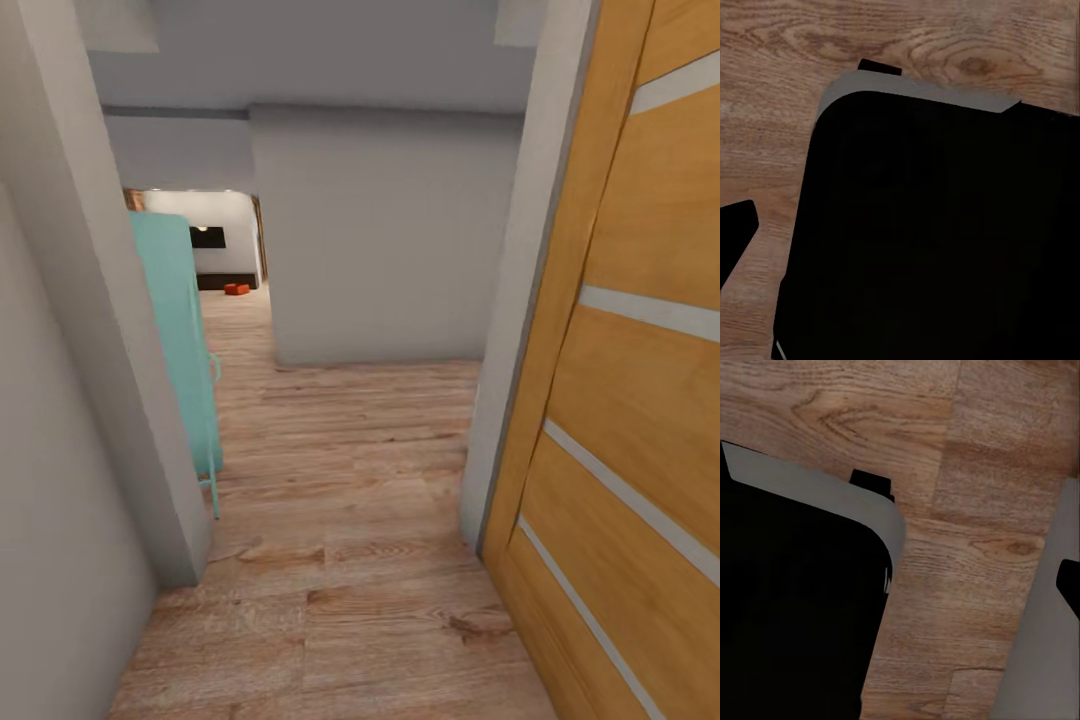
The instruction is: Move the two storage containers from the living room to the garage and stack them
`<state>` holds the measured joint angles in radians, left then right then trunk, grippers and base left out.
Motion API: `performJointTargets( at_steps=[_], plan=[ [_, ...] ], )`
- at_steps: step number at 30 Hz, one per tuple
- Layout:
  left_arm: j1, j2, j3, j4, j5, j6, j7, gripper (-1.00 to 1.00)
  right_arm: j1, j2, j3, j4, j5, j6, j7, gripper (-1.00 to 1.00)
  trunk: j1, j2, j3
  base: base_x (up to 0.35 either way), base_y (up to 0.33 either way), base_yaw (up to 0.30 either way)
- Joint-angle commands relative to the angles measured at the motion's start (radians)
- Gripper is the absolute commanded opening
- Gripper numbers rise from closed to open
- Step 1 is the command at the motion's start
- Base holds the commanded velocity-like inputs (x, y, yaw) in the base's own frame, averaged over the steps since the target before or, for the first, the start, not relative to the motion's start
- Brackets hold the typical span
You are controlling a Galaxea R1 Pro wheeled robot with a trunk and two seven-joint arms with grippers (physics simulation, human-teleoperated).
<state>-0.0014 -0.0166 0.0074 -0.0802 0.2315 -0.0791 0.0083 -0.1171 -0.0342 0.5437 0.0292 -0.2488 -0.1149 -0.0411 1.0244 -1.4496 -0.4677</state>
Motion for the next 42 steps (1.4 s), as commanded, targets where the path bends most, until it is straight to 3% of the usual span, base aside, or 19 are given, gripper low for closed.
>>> performJointTargets(
  at_steps=[1,9,42],
  plan=[
    [0.000,0.000,0.000,0.000,0.005,-0.002,0.001,1.00,-0.001,0.000,0.008,0.003,-0.009,-0.006,0.000,1.00,0.001,0.000,-0.001,0.318,0.000,0.137],
    [0.000,0.000,0.000,0.000,0.005,-0.002,0.001,1.00,-0.001,-0.001,0.008,0.003,-0.009,-0.026,0.000,1.00,0.001,0.000,-0.001,0.317,0.000,0.155],
    [0.000,0.001,0.000,0.000,0.005,-0.001,0.001,1.00,-0.001,0.000,0.008,0.003,-0.009,-0.028,0.000,1.00,0.001,0.000,-0.001,0.320,0.000,0.002]
  ],
)
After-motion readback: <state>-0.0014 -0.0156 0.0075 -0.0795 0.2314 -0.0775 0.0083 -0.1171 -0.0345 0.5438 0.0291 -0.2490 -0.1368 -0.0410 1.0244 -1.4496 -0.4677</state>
